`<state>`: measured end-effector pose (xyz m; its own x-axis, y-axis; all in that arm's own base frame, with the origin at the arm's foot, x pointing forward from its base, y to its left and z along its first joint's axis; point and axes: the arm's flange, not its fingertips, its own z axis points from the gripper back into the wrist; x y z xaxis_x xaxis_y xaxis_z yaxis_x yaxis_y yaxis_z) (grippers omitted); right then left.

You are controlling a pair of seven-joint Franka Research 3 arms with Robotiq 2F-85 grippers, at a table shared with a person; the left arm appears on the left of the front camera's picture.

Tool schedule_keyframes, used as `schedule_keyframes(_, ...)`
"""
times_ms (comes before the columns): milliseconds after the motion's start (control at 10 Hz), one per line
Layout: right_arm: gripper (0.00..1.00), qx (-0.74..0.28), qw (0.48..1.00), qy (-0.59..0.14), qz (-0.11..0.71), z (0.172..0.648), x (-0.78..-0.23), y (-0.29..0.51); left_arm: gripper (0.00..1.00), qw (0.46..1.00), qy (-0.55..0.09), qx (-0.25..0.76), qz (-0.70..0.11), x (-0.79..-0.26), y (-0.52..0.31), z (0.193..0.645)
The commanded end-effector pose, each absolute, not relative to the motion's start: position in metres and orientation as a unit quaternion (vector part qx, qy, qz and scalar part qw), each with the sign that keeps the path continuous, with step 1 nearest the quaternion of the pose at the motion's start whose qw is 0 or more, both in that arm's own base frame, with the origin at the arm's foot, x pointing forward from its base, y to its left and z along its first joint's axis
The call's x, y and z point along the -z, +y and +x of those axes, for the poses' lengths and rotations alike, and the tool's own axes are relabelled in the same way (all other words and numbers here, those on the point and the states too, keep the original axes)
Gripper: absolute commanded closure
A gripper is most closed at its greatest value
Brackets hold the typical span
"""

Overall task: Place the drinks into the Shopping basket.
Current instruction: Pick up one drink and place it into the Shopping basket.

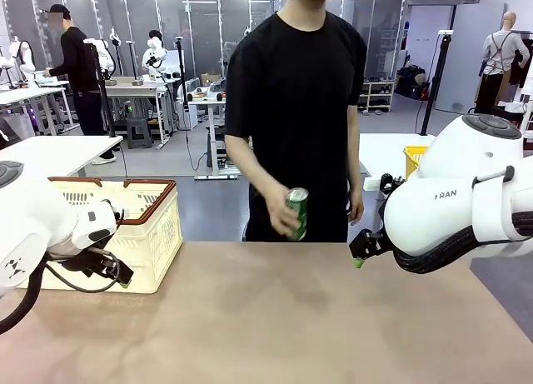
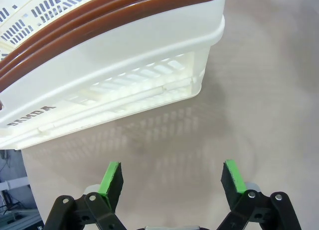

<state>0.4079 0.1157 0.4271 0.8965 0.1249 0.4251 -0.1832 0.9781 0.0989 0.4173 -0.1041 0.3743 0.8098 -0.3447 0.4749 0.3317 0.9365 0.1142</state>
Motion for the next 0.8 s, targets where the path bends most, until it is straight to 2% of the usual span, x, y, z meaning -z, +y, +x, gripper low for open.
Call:
schedule_keyframes(0,0.0,-0.079,0.971,-0.213,0.07,0.4082,-0.427,0.1154,0.0,0.952,-0.248,0.177,0.013,-0.3732,-0.1042,0.4168)
schedule_keyframes(700,0.0,-0.079,0.971,-0.213,0.07,0.4082,-0.427,0.1154,0.0,0.952,-0.248,0.177,0.013,-0.3732,-0.1042,0.4168)
